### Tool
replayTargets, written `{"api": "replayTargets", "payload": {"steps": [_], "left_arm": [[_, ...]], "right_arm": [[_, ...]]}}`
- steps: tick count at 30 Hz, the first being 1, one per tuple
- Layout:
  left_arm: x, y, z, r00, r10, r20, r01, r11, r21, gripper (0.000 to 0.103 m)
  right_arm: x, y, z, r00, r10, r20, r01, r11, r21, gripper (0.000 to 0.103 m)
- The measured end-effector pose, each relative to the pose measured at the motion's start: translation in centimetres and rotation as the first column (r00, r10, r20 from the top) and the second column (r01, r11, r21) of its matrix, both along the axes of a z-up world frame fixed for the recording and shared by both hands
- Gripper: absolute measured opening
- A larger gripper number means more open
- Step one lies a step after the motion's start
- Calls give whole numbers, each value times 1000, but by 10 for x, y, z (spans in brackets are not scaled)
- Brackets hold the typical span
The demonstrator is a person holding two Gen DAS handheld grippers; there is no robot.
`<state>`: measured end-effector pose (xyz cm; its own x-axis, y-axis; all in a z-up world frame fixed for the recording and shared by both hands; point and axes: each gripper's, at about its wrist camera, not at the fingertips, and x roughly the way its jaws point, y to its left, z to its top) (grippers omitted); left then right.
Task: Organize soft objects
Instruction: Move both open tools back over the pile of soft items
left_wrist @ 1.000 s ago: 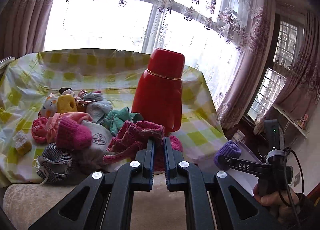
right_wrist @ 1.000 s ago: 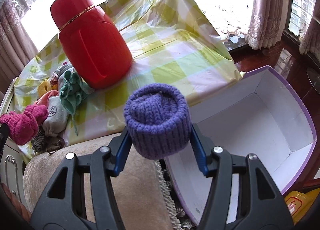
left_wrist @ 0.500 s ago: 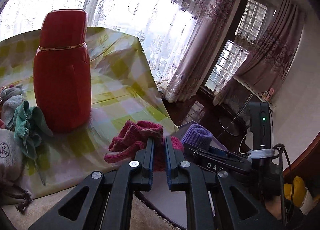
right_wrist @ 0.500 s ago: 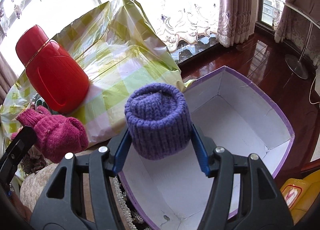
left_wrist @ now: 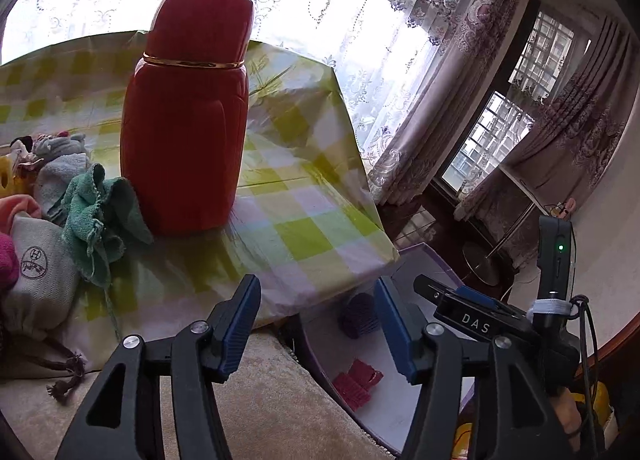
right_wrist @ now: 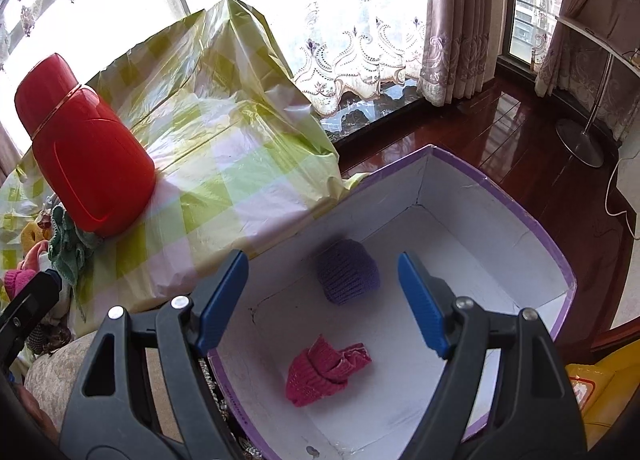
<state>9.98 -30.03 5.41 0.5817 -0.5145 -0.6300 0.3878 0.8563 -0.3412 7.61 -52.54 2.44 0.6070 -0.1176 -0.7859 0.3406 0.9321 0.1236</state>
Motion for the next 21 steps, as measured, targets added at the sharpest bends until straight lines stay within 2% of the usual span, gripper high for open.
{"api": "replayTargets", "payload": {"steps": [2,4,7,10,16,21], "left_arm": [[-5,5,3,1000,13,10,-14,1000,12,72],[-9,10,4,999,34,17,-34,999,33,77],[-16,22,5,996,85,33,-87,994,70,77],[-24,37,8,989,135,58,-141,984,110,84],[-34,74,9,977,203,67,-209,971,116,85],[-41,111,10,953,295,70,-301,945,125,85]], "right_arm": [[1,5,2,999,41,16,-41,999,-13,83],[0,12,4,997,70,28,-69,997,-17,84],[1,25,5,992,118,37,-118,993,17,84],[1,40,6,987,155,44,-156,987,28,84],[1,71,8,970,238,56,-242,968,70,84],[2,100,11,950,308,53,-311,948,72,84]]}}
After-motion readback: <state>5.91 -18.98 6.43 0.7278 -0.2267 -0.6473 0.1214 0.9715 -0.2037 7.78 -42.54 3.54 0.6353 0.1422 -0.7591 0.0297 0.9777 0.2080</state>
